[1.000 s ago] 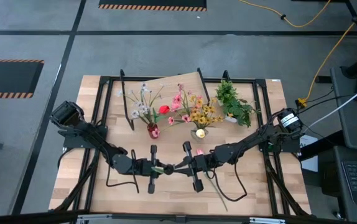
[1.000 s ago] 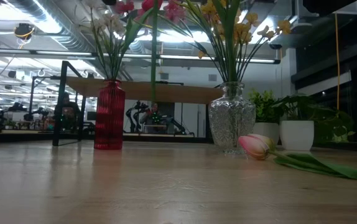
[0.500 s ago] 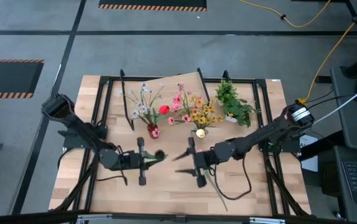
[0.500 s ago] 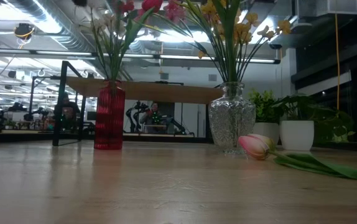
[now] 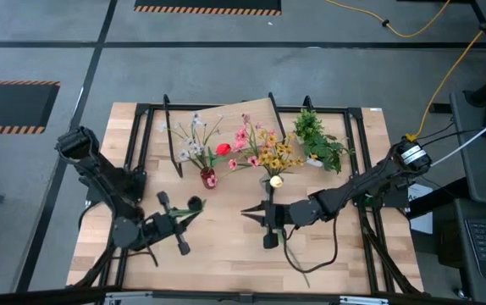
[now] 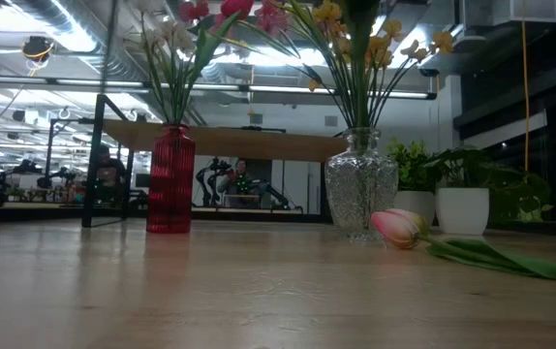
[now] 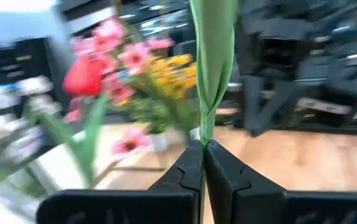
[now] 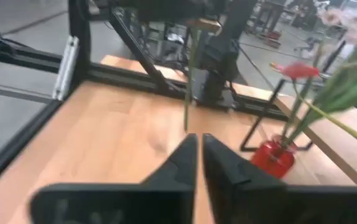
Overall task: Pick and place flowers into a vace then onto a shelf
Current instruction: Put the black flower into the red flower vase
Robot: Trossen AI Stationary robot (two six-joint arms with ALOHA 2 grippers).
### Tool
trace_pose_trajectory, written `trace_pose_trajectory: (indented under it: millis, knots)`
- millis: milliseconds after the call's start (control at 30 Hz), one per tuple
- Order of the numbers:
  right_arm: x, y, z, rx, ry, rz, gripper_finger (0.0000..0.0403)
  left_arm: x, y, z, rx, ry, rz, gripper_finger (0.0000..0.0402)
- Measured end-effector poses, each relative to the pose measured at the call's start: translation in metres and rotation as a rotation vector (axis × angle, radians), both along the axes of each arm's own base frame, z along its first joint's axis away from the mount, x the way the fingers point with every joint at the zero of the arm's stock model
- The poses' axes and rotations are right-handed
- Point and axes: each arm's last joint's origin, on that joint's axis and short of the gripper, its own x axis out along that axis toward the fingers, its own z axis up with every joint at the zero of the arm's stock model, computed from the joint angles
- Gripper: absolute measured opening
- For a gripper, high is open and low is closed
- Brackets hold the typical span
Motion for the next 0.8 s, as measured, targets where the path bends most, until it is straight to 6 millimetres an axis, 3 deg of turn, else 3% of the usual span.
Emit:
trace_pose_trajectory:
  millis: [67, 200, 500, 800]
  knots:
    - [-0.002, 0.003, -0.001, -0.002, 0.002, 0.009, 0.0011, -0.002, -0.006, 0.000, -0.003, 0.011, 0.080, 0.0003]
    - [-0.007, 0.013, -0.001, -0.009, 0.002, 0.044, 0.0013, 0.001, -0.011, -0.007, -0.029, -0.005, 0.081, 0.0003]
    - [-0.012, 0.022, -0.001, -0.051, 0.014, 0.080, 0.0008, 0.031, 0.017, -0.015, -0.086, -0.052, 0.229, 0.0003]
    - [-0.009, 0.016, -0.003, -0.101, 0.035, 0.069, 0.0006, 0.054, 0.026, 0.017, 0.012, 0.026, 0.305, 0.0003]
